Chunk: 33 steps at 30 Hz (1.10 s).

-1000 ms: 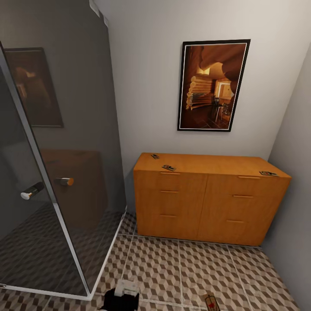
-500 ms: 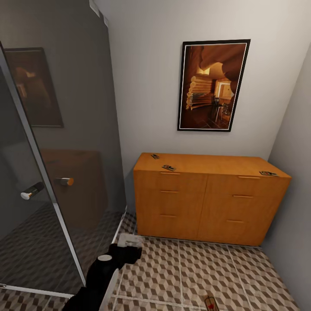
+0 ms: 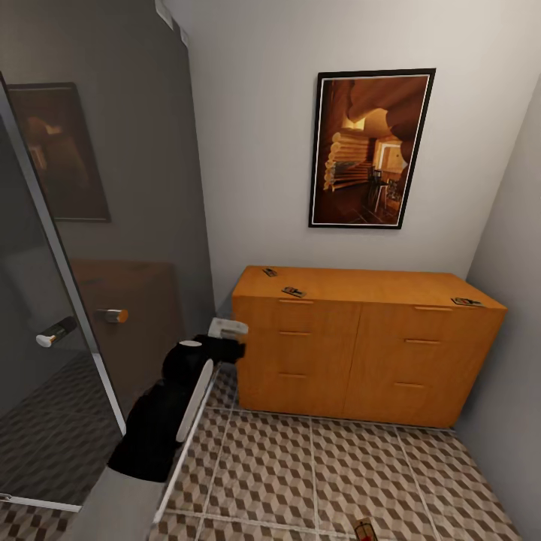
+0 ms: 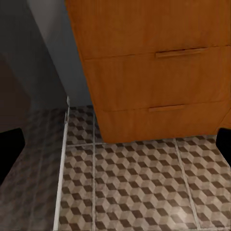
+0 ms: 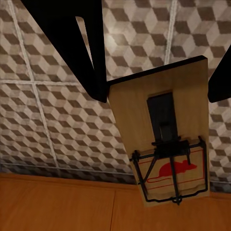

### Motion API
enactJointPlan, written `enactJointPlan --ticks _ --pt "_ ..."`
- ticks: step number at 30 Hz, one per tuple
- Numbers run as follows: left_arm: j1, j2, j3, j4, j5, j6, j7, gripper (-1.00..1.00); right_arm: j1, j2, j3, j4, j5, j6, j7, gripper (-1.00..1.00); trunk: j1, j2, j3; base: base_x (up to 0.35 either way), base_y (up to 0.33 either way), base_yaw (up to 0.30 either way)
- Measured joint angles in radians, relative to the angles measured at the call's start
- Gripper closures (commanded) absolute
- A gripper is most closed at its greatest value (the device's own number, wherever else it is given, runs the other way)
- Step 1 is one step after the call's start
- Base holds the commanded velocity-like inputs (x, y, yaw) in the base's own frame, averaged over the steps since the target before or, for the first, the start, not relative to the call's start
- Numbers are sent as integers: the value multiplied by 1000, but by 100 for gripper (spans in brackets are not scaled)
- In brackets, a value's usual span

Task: Take the four mousetraps from the cabinet in the bathroom and place them on the bathroom floor. Make sure all four end up on the same floor surface, and ensure that at least two of them are either under or directly next to the same bathroom sink.

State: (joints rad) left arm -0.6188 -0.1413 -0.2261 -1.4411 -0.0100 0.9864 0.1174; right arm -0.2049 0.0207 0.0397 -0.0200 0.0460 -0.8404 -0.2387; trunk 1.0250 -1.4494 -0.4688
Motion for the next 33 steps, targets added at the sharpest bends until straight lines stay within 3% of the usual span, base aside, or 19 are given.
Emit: enactJointPlan --ticks 1,7,9,10,13,19,25,30,32,33 --pt "-61 0 1 43 0 3 1 -100 0 0 0 0 0 0 0 100 0 0 0 0 0 0" --pt "-310 0 4 257 1 7 6 -100 0 -2 0 0 0 2 0 100 0 0 0 0 0 0" --pt "-456 0 5 396 0 7 35 -100 0 -3 0 0 0 2 0 100 0 0 0 0 0 0" --pt "-502 -1 5 431 0 7 49 -100 0 -3 0 0 0 3 0 100 0 0 0 0 0 0" --pt "-547 -1 5 447 6 8 63 -100 0 -1 1 0 1 4 0 100 0 0 0 0 0 0" --pt "-574 1 7 325 47 23 29 -100 0 -1 0 0 0 4 0 100 0 0 0 0 0 0" --pt "-578 26 3 163 66 34 -137 -100 0 0 1 1 1 4 0 100 0 0 0 0 0 0" --pt "-578 49 1 132 67 36 -239 -100 0 1 7 0 2 4 1 100 0 0 0 0 0 0" --pt "-578 65 -6 137 68 37 -319 -100 0 1 16 0 2 4 1 100 0 0 0 0 0 0" --pt "-578 76 -20 147 69 37 -388 -100 0 1 24 0 2 4 1 100 0 0 0 0 0 0"
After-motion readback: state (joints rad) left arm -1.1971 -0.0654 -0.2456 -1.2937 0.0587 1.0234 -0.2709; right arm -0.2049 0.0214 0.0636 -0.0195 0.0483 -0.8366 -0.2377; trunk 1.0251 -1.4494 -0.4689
